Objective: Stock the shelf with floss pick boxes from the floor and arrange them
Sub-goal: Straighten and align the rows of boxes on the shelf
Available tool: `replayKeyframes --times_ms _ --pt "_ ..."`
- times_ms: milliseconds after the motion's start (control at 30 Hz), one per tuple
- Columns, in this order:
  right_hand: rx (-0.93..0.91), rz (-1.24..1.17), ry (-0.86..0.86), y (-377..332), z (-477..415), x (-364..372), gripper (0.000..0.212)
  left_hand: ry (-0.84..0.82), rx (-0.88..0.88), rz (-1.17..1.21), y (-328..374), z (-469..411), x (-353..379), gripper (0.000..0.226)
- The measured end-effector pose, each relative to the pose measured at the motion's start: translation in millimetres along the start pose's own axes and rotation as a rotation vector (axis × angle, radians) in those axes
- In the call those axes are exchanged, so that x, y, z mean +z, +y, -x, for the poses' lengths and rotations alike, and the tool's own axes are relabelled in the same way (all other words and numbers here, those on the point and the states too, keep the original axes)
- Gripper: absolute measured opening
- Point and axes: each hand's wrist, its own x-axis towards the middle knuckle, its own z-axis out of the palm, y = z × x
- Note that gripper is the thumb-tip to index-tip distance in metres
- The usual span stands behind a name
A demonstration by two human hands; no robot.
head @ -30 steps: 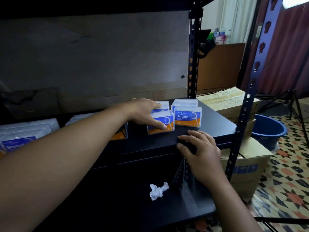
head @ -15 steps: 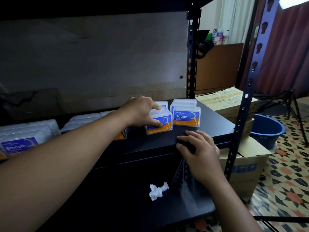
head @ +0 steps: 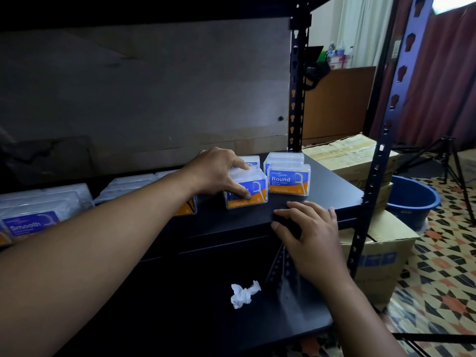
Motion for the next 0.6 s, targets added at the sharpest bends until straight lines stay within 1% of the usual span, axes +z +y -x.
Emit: replayKeyframes --times_ms 300,433,467,533,600 --pt "-0.008 -0.008 0.005 2 0 1 0.025 0.003 0.027 -0.001 0 1 1 0.082" --pt "-0.005 -0.009 0.001 2 -1 1 0.025 -0.017 0.058 -0.056 -2 2 -2 0.089" --pt "-0.004 -0.01 0.001 2 -1 1 0.026 -0.002 0.049 -0.028 -3 1 -5 0.091" --pt "-0.005 -0.012 0.005 2 -1 1 0.026 0.099 0.012 0.123 -8 -4 -15 0.082" --pt "-0.005 -0.015 0.006 3 -1 2 0.026 0.196 -0.021 0.219 -14 -14 -24 0.061"
